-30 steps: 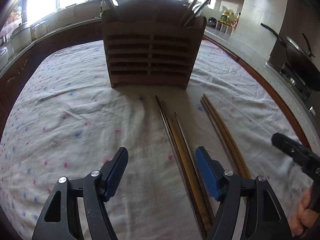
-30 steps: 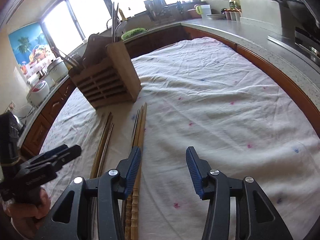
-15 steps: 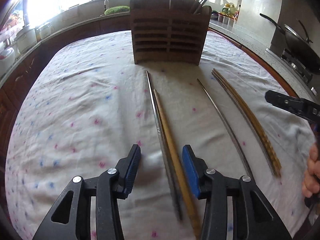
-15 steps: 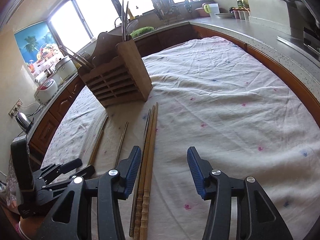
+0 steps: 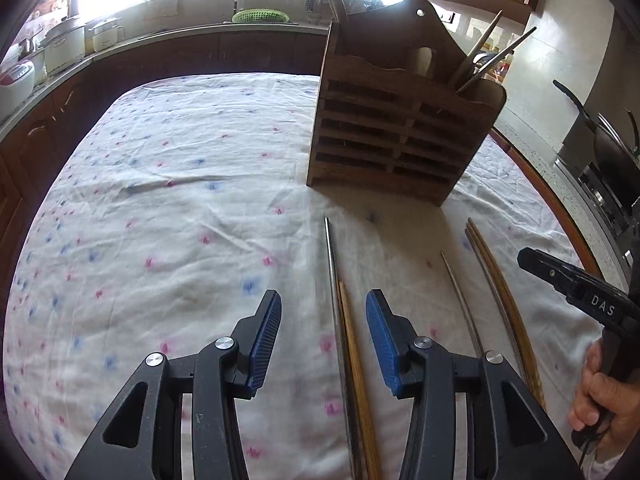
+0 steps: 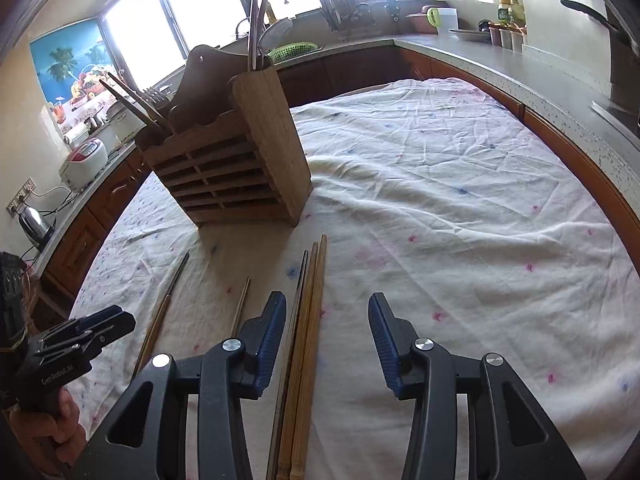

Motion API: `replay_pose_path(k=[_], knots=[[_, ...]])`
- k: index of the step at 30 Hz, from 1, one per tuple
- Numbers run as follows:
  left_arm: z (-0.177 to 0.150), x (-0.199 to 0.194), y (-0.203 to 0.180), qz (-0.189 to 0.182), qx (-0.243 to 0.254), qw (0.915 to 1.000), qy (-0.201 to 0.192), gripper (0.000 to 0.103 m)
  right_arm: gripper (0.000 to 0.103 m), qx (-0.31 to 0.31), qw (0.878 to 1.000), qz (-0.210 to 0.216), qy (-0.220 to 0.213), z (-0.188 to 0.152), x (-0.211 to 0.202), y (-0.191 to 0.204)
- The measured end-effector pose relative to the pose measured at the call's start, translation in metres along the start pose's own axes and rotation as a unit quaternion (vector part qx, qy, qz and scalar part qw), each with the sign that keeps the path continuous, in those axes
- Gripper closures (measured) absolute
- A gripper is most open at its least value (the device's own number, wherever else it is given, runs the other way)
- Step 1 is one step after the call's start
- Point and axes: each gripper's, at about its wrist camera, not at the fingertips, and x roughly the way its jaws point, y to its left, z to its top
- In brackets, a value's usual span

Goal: Organize utensils
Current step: 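Move both tools back to the chopsticks lying beside the caddy, then grasp a metal chopstick with the right tool while the left tool grasps a wooden chopstick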

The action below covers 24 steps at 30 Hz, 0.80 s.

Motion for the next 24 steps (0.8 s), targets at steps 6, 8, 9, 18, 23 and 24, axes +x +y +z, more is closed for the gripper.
replay_pose_path(k=[6, 8, 9, 18, 23, 24], knots=[[0.024, 0.044, -0.006, 0.007, 0.030, 0.9990, 0.032, 0.060, 0.072, -0.017, 1.000, -0.015, 0.021, 0.016, 0.027, 0.003], [0.026, 0.053, -0.010, 0.018, 0.048, 0.9982, 0.032, 0.060, 0.082, -0.025, 0.999, -0.021, 0.036, 0.019, 0.039, 0.005], [0.028, 0.056, -0.012, 0.024, 0.056, 0.9976, 0.032, 0.060, 0.087, -0.030, 0.998, -0.024, 0.046, 0.019, 0.045, 0.006], [0.031, 0.065, -0.028, 0.040, 0.085, 0.9952, 0.026, 0.070, 0.085, -0.078, 0.994, -0.051, 0.052, 0.028, 0.065, 0.024], [0.033, 0.063, -0.023, 0.021, 0.070, 0.9969, 0.027, 0.099, 0.092, -0.083, 0.994, -0.055, 0.043, 0.028, 0.066, 0.025], [0.033, 0.062, -0.019, 0.014, 0.062, 0.9976, 0.028, 0.099, 0.096, -0.078, 0.995, -0.055, 0.041, 0.029, 0.065, 0.023]])
